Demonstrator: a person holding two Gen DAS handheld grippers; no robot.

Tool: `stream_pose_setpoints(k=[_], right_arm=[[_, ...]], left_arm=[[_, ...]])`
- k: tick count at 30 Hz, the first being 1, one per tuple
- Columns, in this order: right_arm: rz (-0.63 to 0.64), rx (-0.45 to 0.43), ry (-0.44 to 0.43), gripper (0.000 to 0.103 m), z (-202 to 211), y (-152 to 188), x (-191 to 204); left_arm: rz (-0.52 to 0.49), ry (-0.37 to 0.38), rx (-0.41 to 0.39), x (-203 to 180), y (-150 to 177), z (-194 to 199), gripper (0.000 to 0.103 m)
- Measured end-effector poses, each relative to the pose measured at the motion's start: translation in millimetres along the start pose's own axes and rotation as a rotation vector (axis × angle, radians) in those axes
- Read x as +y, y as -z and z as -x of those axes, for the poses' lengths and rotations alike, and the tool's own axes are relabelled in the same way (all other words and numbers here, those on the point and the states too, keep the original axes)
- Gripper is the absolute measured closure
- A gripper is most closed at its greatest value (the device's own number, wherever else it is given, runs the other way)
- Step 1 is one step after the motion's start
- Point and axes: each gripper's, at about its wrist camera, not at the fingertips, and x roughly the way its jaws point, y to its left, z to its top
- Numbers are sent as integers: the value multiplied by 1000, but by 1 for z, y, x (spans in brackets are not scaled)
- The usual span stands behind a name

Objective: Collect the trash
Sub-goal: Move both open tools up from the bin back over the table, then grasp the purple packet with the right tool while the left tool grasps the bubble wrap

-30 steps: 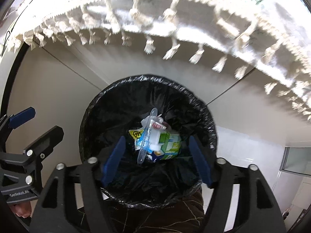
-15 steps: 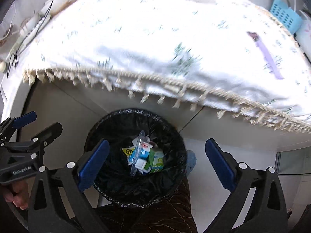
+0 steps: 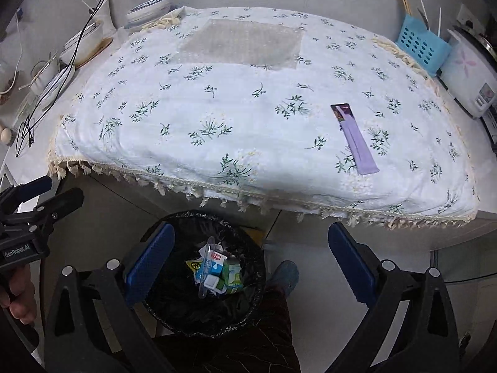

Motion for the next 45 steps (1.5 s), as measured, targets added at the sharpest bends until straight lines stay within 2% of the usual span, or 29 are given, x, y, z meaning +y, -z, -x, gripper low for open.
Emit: stream_pose_setpoints(k=[8, 16, 24, 32, 39, 45], right_arm=[[-35, -41, 27, 8, 12, -16, -24], [-62, -62, 60, 8, 17, -48, -58], [-69, -47, 75, 8, 2, -77, -90], [-52, -14, 78, 8, -23, -107, -123], [-36, 56, 60, 19, -53, -125, -147], [25, 106, 30, 32, -66, -127, -139]], left_arm=[[-24, -2, -14, -14, -28, 6, 6], [-34, -1, -11, -29, -64, -2, 6], [-35, -3, 1, -42, -107, -28, 6], [-22, -22, 30, -53, -165, -72, 6], [-7, -55, 76, -65, -212, -127, 6], [15, -73, 130, -75, -234, -164, 6]])
